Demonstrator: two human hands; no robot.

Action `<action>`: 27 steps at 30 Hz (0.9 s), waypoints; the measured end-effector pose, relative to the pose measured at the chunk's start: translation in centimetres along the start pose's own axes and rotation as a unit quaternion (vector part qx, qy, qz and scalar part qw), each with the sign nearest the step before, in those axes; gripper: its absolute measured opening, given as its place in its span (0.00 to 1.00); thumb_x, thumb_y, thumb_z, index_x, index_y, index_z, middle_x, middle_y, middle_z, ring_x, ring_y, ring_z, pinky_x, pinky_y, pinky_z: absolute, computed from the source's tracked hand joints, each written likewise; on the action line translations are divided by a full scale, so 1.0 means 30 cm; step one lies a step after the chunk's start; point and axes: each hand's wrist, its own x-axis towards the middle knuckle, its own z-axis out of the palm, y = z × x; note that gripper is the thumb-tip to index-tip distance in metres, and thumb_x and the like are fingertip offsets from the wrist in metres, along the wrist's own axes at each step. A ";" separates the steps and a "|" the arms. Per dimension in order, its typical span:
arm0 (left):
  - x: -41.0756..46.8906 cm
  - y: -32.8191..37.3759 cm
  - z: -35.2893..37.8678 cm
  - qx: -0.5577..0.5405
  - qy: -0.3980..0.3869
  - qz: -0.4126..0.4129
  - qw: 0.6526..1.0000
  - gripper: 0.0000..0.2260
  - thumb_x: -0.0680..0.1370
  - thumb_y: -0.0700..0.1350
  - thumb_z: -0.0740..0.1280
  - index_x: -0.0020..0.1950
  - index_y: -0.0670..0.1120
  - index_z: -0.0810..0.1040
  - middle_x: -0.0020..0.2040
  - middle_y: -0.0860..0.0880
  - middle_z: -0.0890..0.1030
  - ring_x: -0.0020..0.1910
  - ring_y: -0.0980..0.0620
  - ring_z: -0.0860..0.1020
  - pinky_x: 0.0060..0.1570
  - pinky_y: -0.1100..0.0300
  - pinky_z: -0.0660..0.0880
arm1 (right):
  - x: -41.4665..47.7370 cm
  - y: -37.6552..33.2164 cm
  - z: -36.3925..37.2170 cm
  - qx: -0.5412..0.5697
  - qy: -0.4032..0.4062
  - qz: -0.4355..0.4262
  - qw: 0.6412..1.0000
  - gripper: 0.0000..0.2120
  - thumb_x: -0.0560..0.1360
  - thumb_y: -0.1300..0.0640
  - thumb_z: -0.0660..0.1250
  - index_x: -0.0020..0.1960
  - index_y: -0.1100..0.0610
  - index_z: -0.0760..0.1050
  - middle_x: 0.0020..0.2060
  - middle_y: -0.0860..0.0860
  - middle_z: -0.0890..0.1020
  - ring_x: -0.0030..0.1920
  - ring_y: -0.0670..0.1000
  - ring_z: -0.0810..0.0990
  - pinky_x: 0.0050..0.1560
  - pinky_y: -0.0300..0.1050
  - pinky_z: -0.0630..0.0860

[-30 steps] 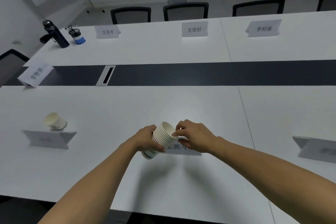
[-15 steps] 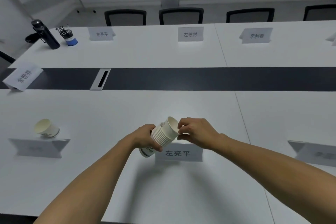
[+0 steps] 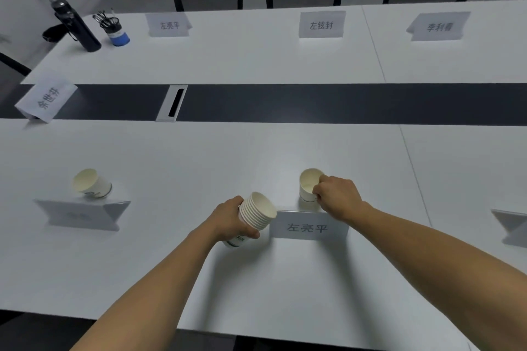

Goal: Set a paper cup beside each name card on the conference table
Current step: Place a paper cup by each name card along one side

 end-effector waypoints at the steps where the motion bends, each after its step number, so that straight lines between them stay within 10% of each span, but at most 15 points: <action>1: 0.001 -0.010 -0.002 0.001 -0.001 0.002 1.000 0.26 0.63 0.48 0.81 0.57 0.50 0.73 0.50 0.52 0.79 0.51 0.48 0.79 0.52 0.50 0.80 | 0.002 -0.013 0.021 -0.003 -0.007 0.004 1.000 0.13 0.77 0.59 0.60 0.52 0.52 0.82 0.47 0.51 0.79 0.44 0.56 0.79 0.37 0.45 0.68; 16: 0.030 0.359 -0.008 0.115 -0.002 0.150 0.982 0.29 0.63 0.49 0.81 0.58 0.51 0.71 0.52 0.50 0.79 0.51 0.48 0.79 0.50 0.51 0.80 | -0.289 0.144 -0.162 0.044 0.033 0.081 0.995 0.17 0.80 0.55 0.59 0.68 0.49 0.73 0.63 0.47 0.77 0.59 0.53 0.77 0.52 0.48 0.75; 27: -0.151 0.881 0.538 0.187 -0.063 0.282 0.939 0.27 0.63 0.50 0.80 0.57 0.50 0.72 0.52 0.49 0.79 0.51 0.48 0.78 0.51 0.51 0.80 | -1.009 0.530 -0.143 0.062 0.072 0.227 0.969 0.15 0.81 0.51 0.59 0.64 0.51 0.76 0.59 0.47 0.79 0.55 0.52 0.79 0.50 0.47 0.75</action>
